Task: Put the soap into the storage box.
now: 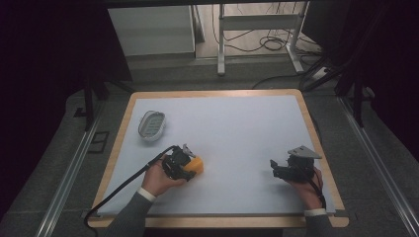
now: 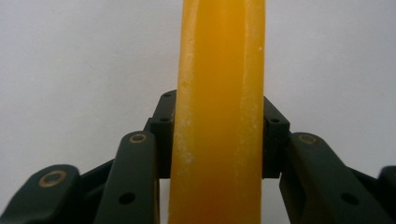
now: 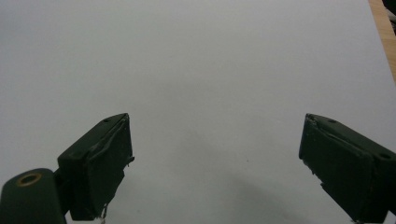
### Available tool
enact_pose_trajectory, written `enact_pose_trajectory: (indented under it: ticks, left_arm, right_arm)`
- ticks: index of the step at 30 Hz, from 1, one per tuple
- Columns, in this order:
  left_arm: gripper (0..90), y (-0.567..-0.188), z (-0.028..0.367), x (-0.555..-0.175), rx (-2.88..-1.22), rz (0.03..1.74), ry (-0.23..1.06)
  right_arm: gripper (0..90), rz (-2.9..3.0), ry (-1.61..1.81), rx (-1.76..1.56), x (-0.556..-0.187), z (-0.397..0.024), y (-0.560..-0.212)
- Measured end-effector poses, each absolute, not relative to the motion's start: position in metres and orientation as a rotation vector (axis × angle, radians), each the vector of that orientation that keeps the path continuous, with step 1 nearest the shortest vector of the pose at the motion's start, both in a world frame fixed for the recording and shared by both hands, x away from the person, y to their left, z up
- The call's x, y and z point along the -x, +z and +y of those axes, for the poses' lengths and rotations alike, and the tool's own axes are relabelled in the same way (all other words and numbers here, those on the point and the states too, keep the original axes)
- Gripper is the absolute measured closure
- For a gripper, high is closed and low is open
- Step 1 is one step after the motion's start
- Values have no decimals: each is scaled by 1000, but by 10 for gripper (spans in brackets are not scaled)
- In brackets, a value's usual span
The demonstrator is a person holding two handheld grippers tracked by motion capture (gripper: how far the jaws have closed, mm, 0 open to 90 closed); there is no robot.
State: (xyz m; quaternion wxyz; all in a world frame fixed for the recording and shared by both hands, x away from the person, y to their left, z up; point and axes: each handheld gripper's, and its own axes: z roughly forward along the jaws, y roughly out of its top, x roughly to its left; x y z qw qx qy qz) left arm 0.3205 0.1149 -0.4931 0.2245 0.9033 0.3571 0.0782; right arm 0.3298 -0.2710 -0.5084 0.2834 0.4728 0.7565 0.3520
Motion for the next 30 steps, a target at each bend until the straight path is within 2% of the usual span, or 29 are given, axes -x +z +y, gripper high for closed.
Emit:
enact_pose_trajectory:
  ticks: [9, 30]
  left_arm:
    - [610, -493, 116, -319, -2488, 969, 248]
    - [610, -471, 139, -325, -2396, 987, 216]
  right_arm:
    - [95, 2018, 944, -1263, -329, -271, -507]
    - [95, 2015, 935, -1265, -329, -273, -507]
